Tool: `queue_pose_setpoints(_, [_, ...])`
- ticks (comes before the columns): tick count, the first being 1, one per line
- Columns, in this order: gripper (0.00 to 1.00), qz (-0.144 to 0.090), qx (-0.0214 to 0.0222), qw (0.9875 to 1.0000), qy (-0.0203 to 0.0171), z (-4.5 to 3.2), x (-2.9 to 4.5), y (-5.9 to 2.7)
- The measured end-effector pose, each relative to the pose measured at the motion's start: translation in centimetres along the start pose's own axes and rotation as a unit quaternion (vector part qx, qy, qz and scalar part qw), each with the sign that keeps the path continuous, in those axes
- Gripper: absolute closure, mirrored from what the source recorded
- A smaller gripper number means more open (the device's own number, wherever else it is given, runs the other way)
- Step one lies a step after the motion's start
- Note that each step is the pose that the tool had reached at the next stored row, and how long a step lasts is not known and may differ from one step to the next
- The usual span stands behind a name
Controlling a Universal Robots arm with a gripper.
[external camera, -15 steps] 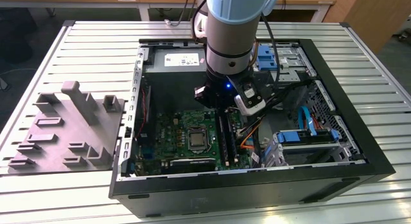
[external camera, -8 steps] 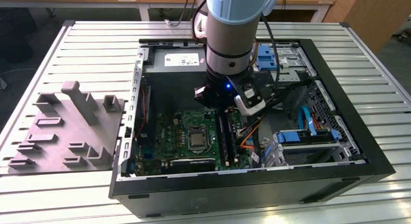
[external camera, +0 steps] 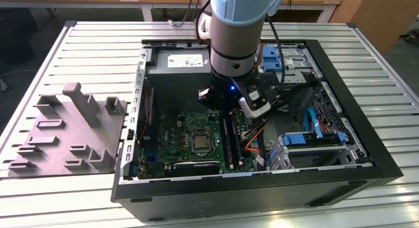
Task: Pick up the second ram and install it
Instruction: 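Press down the second ram until it locks into place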
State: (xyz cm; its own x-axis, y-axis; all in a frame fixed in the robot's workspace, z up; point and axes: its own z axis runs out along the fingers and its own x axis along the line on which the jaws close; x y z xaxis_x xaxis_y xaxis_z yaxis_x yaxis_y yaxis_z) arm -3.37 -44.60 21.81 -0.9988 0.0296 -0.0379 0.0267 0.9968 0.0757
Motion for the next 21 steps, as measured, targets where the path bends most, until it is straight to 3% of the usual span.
queue_pose_setpoints(11, [0.9, 0.0, -0.0002, 1.0, -0.0001, -0.05, 0.0, 0.01])
queue_pose_setpoints(18, [0.9, 0.0, 0.0, 1.0, 0.0, -1.49, -0.06, 0.11])
queue_pose_setpoints(21, [0.9, 0.0, -0.0001, 1.0, 0.0, -1.52, -0.06, 0.12])
